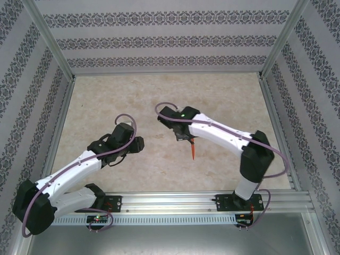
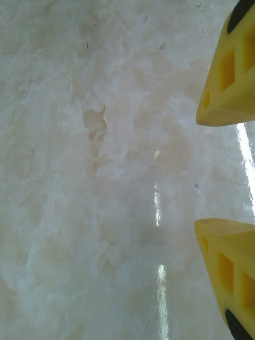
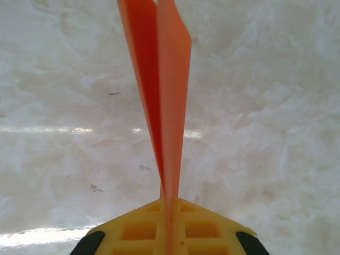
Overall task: Fold a paper plane with a square sheet of paper (pick it up from the middle)
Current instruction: Turn over the paper at the center of the table.
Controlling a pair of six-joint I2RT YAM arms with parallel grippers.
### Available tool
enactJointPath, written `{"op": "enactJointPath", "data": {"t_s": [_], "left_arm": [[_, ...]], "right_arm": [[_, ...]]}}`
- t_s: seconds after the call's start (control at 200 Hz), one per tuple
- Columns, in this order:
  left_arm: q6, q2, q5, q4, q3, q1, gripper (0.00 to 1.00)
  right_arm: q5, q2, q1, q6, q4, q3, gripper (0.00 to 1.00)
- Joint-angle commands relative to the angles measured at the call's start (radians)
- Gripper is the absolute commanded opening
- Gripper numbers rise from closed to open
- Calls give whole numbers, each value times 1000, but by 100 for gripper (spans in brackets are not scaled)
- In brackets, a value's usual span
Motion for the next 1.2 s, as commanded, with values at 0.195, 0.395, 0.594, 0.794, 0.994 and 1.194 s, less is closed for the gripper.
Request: {"op": "enactJointPath", "data": {"t_s": [0.195, 0.395, 0.594, 0.794, 0.994, 1.194], "left_arm": [[-13, -146, -122, -60, -59, 14, 59], [-21, -204, -172, -93, -86, 16, 63], [-23, -213, -175, -105, -86, 17, 67], [-32, -189, -150, -135, -69, 17, 67], [-19, -178, -119, -159, -60, 17, 68], [4, -168, -122, -231, -23, 18, 69]], "right_arm": [[82, 286, 83, 96, -243, 229, 5], [-7, 399, 96, 105, -200, 292, 7], [-83, 478, 99, 113, -176, 334, 8], [-128, 507, 102, 134, -182, 359, 13], [-214, 488, 104, 161, -149, 375, 28], [-296, 396, 105, 173, 12, 340, 53]]}}
